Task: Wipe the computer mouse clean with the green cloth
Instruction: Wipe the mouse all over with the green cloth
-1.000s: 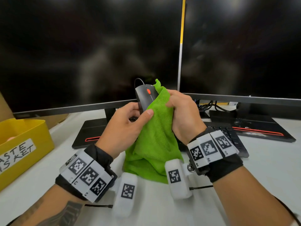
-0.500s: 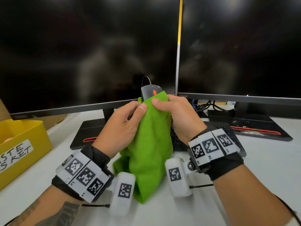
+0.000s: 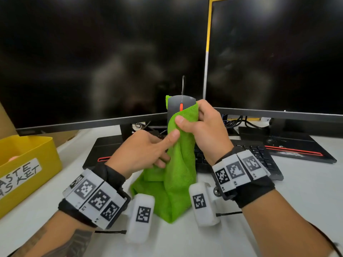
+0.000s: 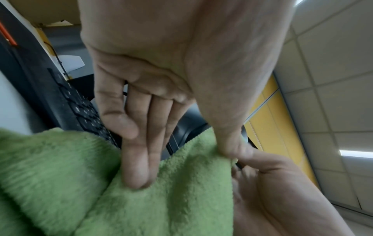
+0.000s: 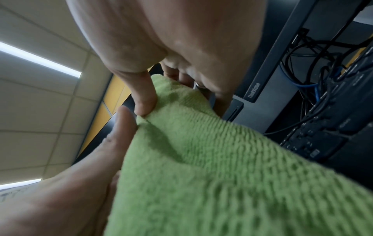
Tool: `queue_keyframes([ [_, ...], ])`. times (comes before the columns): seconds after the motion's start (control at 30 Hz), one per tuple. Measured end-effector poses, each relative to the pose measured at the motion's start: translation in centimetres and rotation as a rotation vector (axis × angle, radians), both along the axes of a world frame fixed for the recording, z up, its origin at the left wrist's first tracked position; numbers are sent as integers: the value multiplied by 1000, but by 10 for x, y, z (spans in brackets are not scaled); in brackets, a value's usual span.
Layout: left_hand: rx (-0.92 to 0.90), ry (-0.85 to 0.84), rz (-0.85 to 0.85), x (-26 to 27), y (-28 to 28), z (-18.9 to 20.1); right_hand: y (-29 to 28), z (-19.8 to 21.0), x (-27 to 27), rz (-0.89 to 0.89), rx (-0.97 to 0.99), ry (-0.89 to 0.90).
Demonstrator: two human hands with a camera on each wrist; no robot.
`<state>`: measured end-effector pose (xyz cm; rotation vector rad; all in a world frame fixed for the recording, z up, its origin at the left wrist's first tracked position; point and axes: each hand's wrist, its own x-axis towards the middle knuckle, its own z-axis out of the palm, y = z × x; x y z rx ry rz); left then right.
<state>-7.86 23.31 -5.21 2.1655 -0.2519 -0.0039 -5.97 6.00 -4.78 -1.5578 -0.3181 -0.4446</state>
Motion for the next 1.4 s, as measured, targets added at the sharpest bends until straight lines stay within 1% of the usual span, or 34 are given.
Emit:
queue_keyframes([
  [0.07,-7,-18,-66,-2,4,2,0,-1,0,-16,-50,-56],
  [0.13,-16,-68,-80,0,11,1,0,-2,0,-29,-91,-109],
  [0.2,-61,-115,-15,4,12,-1,0,-2,0,-34,-114,-151],
  [0.3,-222,-169,117,9,11,-3,-3,-2,1,-56,-159,-203],
  [0.37,-300,-261,171,11,13,-7,-5,-2,2,-66,-171,-226],
  [0.43,-273,-392,197,12,17,-8,-5,-3,2,-51,-178,-226],
  [0.5,-297,-497,178,11,15,-8,-5,-3,2,-21,-195,-206],
  [0.57,-365,-544,129,9,11,-6,-6,-4,3,10,-201,-191],
  [0.67,-394,-561,47,6,7,-6,-7,-5,3,43,-217,-176],
  [0.83,-405,-516,-46,1,4,-6,-9,-4,2,71,-263,-180],
  [0.9,-388,-523,-40,1,5,-5,-9,-4,2,88,-254,-174],
  [1.03,-292,-582,-21,4,8,-3,-6,-3,-1,129,-216,-179],
  [1.2,-307,-620,-30,3,9,-1,-7,-5,1,134,-117,-207],
  [1.4,-334,-586,8,6,8,-6,-10,2,-2,-10,-60,-257],
])
